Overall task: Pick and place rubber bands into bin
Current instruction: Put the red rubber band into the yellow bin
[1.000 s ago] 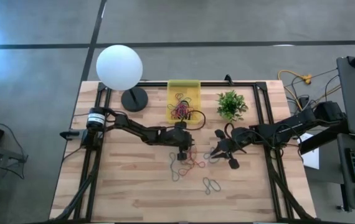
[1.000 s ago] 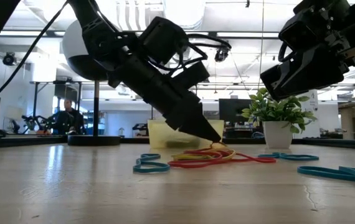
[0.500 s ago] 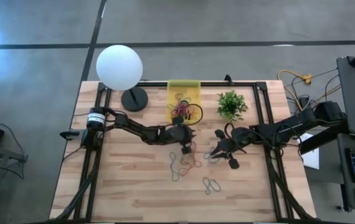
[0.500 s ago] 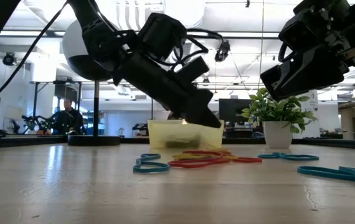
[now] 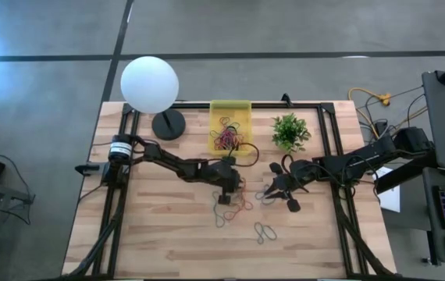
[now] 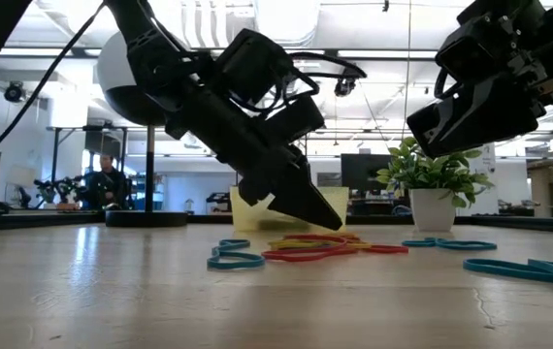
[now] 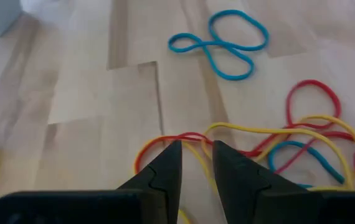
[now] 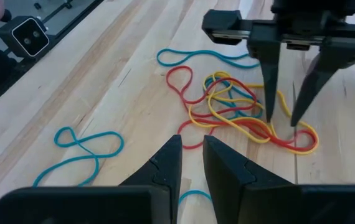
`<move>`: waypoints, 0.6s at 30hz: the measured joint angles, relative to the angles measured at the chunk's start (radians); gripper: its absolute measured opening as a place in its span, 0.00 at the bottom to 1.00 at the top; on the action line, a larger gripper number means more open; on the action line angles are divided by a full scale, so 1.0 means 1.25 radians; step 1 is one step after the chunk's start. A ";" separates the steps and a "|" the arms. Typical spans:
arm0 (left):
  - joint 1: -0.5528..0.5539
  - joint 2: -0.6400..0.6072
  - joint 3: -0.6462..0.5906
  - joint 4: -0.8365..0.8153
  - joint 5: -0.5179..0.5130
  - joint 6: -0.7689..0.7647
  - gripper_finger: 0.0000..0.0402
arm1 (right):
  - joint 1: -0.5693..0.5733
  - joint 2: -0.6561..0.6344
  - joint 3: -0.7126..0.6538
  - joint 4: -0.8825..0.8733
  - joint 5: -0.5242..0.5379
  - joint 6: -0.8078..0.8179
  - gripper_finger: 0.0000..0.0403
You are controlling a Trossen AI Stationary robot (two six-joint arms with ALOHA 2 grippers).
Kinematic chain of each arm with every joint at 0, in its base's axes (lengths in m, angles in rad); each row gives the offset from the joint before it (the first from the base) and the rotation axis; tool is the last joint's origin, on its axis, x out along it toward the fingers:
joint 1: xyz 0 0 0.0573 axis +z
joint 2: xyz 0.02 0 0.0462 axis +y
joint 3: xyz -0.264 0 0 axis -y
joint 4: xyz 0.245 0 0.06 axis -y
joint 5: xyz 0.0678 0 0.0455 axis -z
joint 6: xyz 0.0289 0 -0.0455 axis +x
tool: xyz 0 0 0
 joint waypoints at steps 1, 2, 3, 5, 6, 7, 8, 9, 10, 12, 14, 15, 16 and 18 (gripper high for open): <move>0.000 0.000 0.000 0.000 0.002 0.003 0.18 | 0.000 0.000 0.000 0.000 0.000 0.000 0.14; 0.000 0.000 0.000 0.001 0.002 0.005 0.18 | 0.000 0.000 0.000 0.000 0.000 0.000 0.14; 0.001 0.000 0.000 0.001 0.002 0.009 0.18 | 0.000 0.000 0.000 0.001 0.000 0.000 0.14; 0.002 0.000 0.000 0.001 0.000 0.010 0.18 | 0.000 0.000 0.000 0.000 0.000 0.000 0.14; 0.003 0.000 -0.001 0.001 0.000 0.011 0.18 | 0.000 0.000 0.000 0.000 0.000 0.000 0.14; 0.004 0.000 -0.001 0.001 0.000 0.011 0.18 | 0.000 0.000 0.000 0.001 0.000 0.000 0.14; 0.005 0.000 -0.001 0.002 0.000 0.011 0.18 | 0.000 0.000 0.000 0.000 0.000 0.000 0.14; 0.006 0.000 -0.001 0.002 0.000 0.011 0.18 | 0.000 0.000 0.000 0.000 0.000 0.000 0.14; 0.006 0.000 -0.001 0.001 0.000 0.011 0.18 | 0.000 0.000 0.000 0.001 0.000 0.000 0.14; 0.008 0.000 -0.001 0.001 0.001 0.011 0.18 | 0.000 0.000 0.000 0.001 0.001 0.000 0.14; 0.009 0.000 -0.001 0.002 0.002 0.013 0.18 | 0.000 0.000 0.000 0.001 0.001 0.000 0.14; 0.010 0.000 -0.001 0.002 0.002 0.015 0.18 | 0.000 0.000 0.000 0.001 0.001 0.000 0.14; 0.012 0.000 -0.001 0.004 0.004 0.017 0.18 | 0.000 0.000 0.000 0.001 0.001 0.000 0.14; 0.017 0.000 -0.001 0.011 0.015 0.018 0.18 | 0.000 0.000 0.000 0.001 0.001 0.001 0.14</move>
